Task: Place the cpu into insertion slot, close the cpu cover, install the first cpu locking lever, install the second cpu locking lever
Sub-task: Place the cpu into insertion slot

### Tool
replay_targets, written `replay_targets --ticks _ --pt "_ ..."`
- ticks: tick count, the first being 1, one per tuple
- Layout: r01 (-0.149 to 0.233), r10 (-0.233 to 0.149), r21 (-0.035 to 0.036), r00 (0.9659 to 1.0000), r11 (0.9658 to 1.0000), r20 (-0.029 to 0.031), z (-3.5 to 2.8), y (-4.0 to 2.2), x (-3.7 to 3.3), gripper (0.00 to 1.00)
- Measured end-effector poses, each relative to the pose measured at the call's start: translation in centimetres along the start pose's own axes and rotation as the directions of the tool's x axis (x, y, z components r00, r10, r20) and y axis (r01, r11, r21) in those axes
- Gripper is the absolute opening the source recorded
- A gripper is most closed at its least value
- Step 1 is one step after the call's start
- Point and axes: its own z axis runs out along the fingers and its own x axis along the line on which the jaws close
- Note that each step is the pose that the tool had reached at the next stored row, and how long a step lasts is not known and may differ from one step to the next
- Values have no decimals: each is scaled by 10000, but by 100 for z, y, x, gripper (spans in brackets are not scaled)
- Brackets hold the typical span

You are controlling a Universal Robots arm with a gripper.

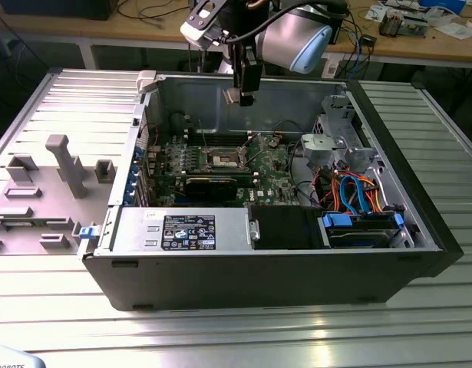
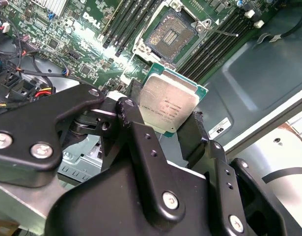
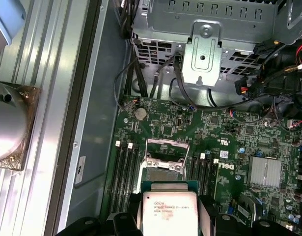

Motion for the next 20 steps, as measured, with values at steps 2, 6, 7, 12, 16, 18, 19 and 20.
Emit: replay_targets --ticks 2,6,7,12,16,18,19,20 --pt "-144 144 -3 9999 9999 12 1 0 0 54" --pt "-691 691 -16 9976 9976 60 3 0 0 54" --pt "-909 910 -21 9958 9959 81 4 0 0 54" --pt "-1594 1594 -41 9871 9872 141 7 -2 0 54" --pt "-1678 1678 -44 9857 9858 148 13 -4 0 54" --pt "-1679 1679 -44 9857 9858 148 13 -4 0 54" --pt "-1678 1679 -44 9857 9858 148 13 -4 0 54" --pt "-1678 1679 -44 9857 9858 148 13 -4 0 54"
